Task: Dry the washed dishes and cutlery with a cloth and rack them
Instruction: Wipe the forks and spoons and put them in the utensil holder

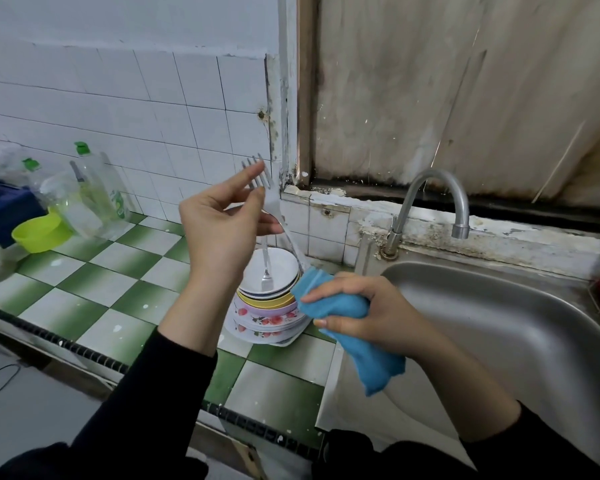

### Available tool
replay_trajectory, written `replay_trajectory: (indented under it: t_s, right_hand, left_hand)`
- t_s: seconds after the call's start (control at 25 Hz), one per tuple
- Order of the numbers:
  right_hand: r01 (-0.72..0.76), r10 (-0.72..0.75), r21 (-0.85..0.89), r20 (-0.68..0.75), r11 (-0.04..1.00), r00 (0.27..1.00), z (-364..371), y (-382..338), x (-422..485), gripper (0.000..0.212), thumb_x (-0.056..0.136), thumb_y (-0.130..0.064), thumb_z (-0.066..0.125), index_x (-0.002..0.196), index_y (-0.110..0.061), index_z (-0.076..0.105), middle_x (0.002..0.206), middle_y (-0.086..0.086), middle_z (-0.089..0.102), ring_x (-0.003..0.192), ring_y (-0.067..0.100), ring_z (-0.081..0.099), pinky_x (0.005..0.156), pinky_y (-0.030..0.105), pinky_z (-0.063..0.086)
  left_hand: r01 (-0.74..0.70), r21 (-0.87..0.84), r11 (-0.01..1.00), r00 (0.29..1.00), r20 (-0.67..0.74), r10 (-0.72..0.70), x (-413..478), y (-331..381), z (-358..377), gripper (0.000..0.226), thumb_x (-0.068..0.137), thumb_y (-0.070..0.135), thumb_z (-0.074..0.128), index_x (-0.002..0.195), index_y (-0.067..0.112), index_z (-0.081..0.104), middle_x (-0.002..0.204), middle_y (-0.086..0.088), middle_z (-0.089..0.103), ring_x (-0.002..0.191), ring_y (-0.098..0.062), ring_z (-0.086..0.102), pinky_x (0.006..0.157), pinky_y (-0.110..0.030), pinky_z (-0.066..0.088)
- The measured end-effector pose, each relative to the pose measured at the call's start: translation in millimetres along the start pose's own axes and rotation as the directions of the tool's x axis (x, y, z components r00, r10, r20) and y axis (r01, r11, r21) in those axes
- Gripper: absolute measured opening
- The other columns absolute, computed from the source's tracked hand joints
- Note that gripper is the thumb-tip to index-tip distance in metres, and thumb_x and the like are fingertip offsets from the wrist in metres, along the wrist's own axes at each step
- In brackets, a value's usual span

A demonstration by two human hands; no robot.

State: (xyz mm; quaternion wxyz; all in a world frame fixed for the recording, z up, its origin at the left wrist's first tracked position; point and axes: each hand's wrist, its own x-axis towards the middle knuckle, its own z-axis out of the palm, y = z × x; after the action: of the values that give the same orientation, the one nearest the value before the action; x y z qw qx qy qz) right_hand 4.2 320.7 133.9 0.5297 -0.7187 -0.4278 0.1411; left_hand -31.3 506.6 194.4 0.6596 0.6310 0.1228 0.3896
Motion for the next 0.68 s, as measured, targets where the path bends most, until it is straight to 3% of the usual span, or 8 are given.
replay_trajectory:
  t_s: [0.12, 0.36, 0.6, 0.68]
  right_hand:
    - [0.042, -0.04, 0.015, -0.096, 0.999, 0.995, -0.5, -6.0, 15.5, 0.039, 0.077, -0.002, 0.078, 0.099, -0.033, 0.07, 0.099, -0.023, 0.069, 0.094, -0.001, 0.065, 0.081, 0.013, 0.048]
    - [-0.01, 0.011, 0.037, -0.046, 0.999, 0.999, -0.3, 6.9, -0.9, 0.041, 0.076, 0.002, 0.077, 0.102, -0.029, 0.071, 0.099, -0.021, 0.068, 0.095, -0.001, 0.063, 0.081, 0.013, 0.046]
    - [0.065, -0.069, -0.049, -0.079, 0.997, 0.994, -1.2, 1.1, 21.1, 0.042, 0.074, -0.001, 0.078, 0.109, -0.024, 0.07, 0.108, 0.006, 0.068, 0.102, 0.011, 0.063, 0.094, 0.021, 0.049]
    - [0.068, -0.071, -0.045, -0.069, 0.997, 0.995, -1.2, 0.7, 21.8, 0.042, 0.075, 0.001, 0.077, 0.107, -0.026, 0.069, 0.107, 0.002, 0.069, 0.102, 0.008, 0.064, 0.092, 0.017, 0.049]
  left_hand:
    - [0.013, 0.043, 0.999, 0.996, 0.083, -0.017, -17.3, -7.1, 9.2, 0.037, 0.089, -0.004, 0.059, 0.094, 0.03, 0.072, 0.057, 0.004, 0.062, 0.044, -0.014, 0.061, 0.051, -0.024, 0.054]
    - [0.015, -0.032, 0.999, 0.999, -0.031, -0.016, 5.8, 3.6, -4.1, 0.036, 0.089, -0.007, 0.058, 0.102, 0.025, 0.07, 0.077, -0.01, 0.062, 0.044, -0.015, 0.062, 0.056, -0.031, 0.059]
    - [-0.098, 0.036, 0.995, 0.993, 0.069, 0.095, -10.1, 12.5, 3.2, 0.039, 0.091, -0.004, 0.058, 0.09, 0.033, 0.071, 0.068, 0.003, 0.067, 0.046, -0.015, 0.062, 0.052, -0.025, 0.056]
    - [-0.106, 0.029, 0.994, 0.993, 0.061, 0.105, -7.3, 14.4, 1.2, 0.038, 0.09, -0.004, 0.058, 0.09, 0.032, 0.072, 0.066, 0.006, 0.066, 0.046, -0.015, 0.062, 0.053, -0.027, 0.057]
